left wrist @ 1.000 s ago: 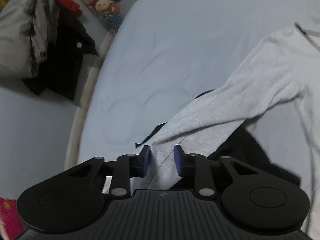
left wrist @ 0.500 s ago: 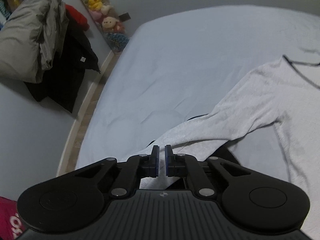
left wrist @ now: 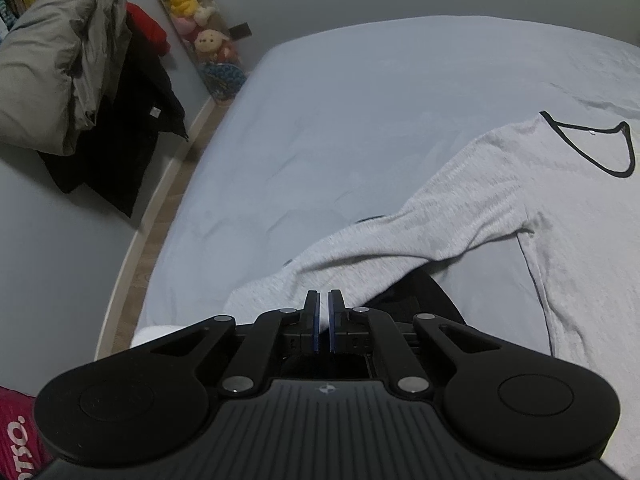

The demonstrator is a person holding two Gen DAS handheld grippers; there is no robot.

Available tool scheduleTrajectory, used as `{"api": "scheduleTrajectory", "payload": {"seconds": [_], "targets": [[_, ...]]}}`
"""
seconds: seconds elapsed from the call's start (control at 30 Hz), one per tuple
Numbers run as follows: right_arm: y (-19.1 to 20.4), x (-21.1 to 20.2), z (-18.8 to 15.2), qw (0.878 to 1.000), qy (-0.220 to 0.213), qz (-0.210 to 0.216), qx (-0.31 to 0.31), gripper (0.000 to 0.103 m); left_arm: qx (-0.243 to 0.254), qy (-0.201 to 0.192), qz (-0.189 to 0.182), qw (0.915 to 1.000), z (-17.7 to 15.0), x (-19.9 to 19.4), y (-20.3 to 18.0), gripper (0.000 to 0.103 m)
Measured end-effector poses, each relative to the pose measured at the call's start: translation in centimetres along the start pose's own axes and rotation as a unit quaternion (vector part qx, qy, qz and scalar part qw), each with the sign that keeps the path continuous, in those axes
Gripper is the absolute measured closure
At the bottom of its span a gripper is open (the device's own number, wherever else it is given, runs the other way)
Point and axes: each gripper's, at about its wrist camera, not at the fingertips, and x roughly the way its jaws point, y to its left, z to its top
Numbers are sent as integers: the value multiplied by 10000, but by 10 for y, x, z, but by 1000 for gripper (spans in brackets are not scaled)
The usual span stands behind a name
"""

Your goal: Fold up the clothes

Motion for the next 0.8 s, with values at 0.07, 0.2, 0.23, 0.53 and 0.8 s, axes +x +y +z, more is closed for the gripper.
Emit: {"api": "scheduleTrajectory", "payload": {"seconds": [0.07,0.2,0.23,0.53,0.8], "targets": [[0,10,-8,9994,330,-69,-51,98,-7,15,-27,10000,-1,1,0,99],[-11,34,-24,9945,971,-383,-47,98,-38,59,-69,10000,-3,4,0,99],[-15,43,-29,9921,1132,-532,-68,98,-38,68,-67,9999,-4,4,-1,99],[-28,84,-46,9865,1442,-767,-109,96,-120,221,-132,9996,-11,10,10,92],[-30,77,-41,9871,1413,-753,31,88,-152,242,115,9995,-12,24,25,67]]}}
